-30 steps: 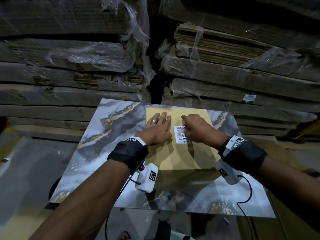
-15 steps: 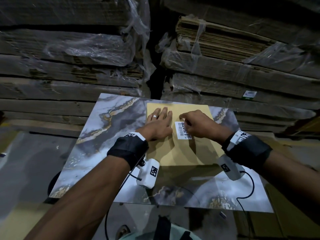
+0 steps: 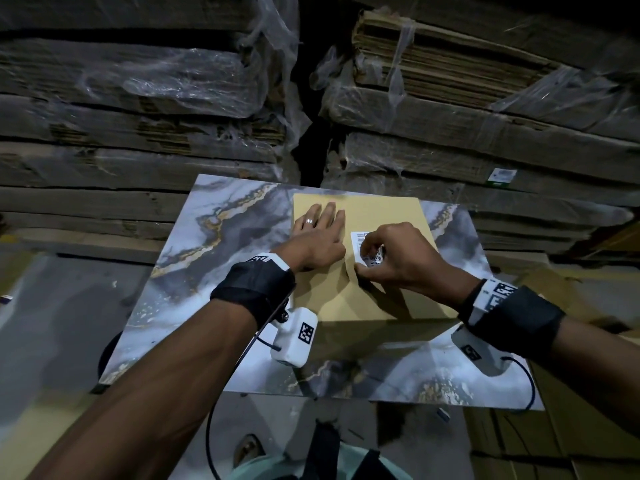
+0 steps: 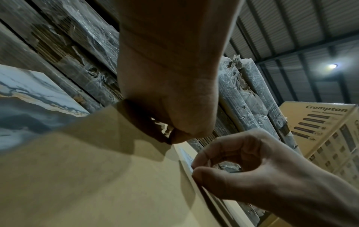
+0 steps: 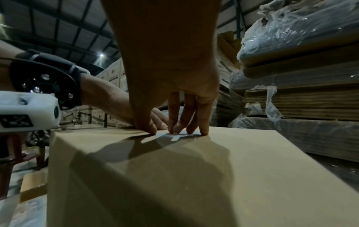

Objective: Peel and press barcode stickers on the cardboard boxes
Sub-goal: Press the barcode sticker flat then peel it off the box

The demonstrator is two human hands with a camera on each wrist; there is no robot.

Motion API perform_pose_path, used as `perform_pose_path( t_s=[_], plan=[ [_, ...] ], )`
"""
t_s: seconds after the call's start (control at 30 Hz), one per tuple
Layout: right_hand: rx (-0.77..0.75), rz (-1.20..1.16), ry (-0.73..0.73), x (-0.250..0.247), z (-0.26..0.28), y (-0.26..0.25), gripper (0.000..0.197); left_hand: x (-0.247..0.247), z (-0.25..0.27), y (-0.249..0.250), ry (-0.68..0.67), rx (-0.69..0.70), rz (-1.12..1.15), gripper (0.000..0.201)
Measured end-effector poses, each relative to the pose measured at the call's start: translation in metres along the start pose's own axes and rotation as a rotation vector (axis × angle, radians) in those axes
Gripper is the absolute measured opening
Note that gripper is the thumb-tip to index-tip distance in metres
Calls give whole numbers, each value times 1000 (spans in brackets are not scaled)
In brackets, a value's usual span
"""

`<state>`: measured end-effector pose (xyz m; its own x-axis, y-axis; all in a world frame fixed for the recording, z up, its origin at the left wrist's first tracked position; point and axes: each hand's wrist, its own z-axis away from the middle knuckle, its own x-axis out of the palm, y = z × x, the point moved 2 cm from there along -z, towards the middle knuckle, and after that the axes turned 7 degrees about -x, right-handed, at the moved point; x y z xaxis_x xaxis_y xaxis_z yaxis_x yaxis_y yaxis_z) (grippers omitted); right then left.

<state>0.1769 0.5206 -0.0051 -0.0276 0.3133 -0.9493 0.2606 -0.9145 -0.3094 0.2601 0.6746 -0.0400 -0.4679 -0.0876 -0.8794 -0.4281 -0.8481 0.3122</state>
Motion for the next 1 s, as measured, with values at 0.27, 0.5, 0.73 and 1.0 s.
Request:
perform_pose_path(
  t_s=[0.27,0.5,0.73,1.0],
  plan=[
    [72,-32,53,7,-3,8,31,0,-1,-1,-4,2,-25,74],
    [91,-29,25,9,-5,3,19,0,-1,-2,-6,11,-16,73],
    [108,-14,0,10,-8,-3,14,-1,1,-1,8,10,-24,72],
    [-49,82,-55,-7,-32,17,45,3,-2,-1,29,-1,-11,71]
  ],
)
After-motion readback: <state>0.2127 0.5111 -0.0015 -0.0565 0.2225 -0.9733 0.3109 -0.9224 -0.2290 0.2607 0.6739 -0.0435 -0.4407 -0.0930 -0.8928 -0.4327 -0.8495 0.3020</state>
